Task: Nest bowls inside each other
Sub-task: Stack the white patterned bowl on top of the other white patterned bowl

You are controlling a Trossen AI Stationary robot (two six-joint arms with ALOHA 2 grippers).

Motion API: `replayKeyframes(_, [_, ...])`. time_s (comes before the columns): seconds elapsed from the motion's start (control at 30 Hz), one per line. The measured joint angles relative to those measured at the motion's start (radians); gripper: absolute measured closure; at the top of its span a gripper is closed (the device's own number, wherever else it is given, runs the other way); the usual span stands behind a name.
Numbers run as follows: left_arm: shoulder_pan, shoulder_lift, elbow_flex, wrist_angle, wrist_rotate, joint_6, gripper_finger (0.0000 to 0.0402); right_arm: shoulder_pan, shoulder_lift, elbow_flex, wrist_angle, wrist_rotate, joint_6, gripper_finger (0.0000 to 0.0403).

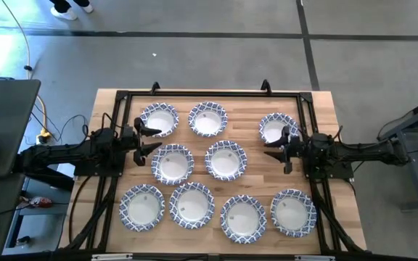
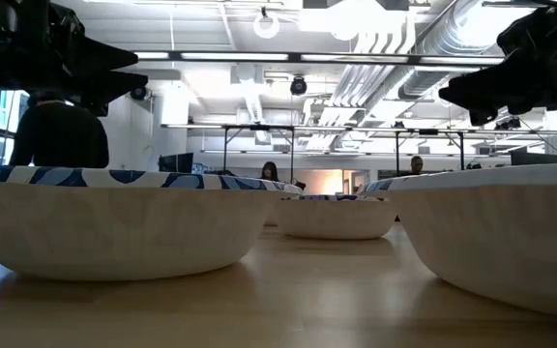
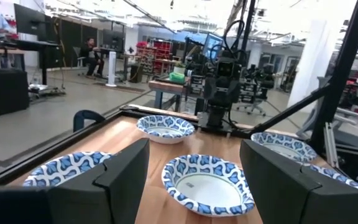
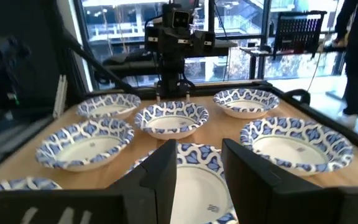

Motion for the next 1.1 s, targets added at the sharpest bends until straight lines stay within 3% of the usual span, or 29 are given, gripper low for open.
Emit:
replayKeyframes(0.43, [0.0, 0.0, 0.0, 0.0, -0.078, 0.086, 0.0161, 0.0, 0.0, 0.0, 0.029, 0.023, 0.225, 0.0284])
replayKeyframes(0.77, [-0.001, 0.0, 0.0, 0.053, -0.076, -0.023, 0.0161, 0.0, 0.0, 0.0, 0.052, 0.026, 0.419, 0.0284])
replayKeyframes(0.97, [-0.001, 0.006, 0.0, 0.051, -0.028, -0.087, 0.0161, 0.0, 0.0, 0.0, 0.125, 0.011, 0.407, 0.0284])
replayKeyframes(1.1, [-0.002, 0.025, 0.0, 0.048, 0.036, -0.149, 0.0161, 0.0, 0.0, 0.0, 0.155, 0.01, 0.264, 0.0284])
